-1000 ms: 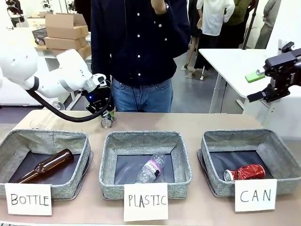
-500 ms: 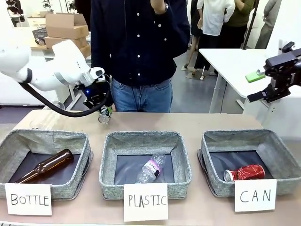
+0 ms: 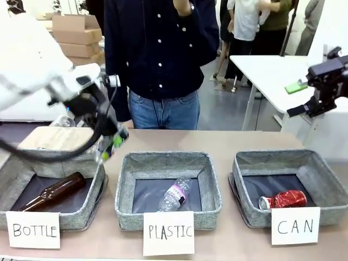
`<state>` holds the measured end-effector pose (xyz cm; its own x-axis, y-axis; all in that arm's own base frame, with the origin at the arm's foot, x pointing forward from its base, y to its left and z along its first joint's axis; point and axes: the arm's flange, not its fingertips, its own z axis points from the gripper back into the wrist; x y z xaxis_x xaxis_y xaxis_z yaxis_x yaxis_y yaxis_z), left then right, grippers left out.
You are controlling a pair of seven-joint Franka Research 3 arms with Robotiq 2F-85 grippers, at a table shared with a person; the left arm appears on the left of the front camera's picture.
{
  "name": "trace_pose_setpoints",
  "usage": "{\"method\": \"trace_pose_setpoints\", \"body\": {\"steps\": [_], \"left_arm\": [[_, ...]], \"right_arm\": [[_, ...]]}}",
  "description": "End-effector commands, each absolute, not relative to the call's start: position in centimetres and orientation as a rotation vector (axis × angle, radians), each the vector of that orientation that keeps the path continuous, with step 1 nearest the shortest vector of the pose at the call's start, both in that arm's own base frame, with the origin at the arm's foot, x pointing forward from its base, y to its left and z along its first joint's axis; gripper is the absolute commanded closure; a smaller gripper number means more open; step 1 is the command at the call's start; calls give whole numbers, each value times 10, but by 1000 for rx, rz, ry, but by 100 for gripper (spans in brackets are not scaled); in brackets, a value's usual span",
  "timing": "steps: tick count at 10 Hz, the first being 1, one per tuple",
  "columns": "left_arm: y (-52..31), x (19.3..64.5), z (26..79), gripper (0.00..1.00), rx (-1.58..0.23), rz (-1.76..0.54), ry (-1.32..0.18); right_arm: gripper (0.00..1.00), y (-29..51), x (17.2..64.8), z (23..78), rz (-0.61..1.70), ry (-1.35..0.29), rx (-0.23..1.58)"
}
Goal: Sort the can waste into the basket.
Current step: Pick up the can waste from the table and place it in the right Fabric basket.
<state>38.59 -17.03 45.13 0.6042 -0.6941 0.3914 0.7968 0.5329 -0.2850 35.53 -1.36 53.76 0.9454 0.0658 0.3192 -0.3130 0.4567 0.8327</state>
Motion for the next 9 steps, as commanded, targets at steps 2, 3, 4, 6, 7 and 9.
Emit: {"method": "trace_pose_setpoints", "body": {"steps": [2, 3, 4, 6, 7, 9], "left_arm": [[-171, 436, 464, 100, -437, -726, -256], [-171, 436, 464, 100, -437, -726, -256], [-171, 436, 464, 100, -437, -726, -256], [-221, 430, 452, 54, -438, -1047, -312], [-284, 433, 459, 54, -443, -1288, -357], [-399, 415, 471, 54, -399, -1692, -459]], "right_arm": [[0, -16, 355, 537, 266, -264, 1072], [0, -16, 355, 537, 266, -264, 1072], [0, -16, 355, 537, 266, -264, 1072], [0, -14, 356, 537, 236, -254, 1074], [0, -49, 349, 555, 211, -323, 1033], [0, -141, 322, 567, 68, -367, 885]]}}
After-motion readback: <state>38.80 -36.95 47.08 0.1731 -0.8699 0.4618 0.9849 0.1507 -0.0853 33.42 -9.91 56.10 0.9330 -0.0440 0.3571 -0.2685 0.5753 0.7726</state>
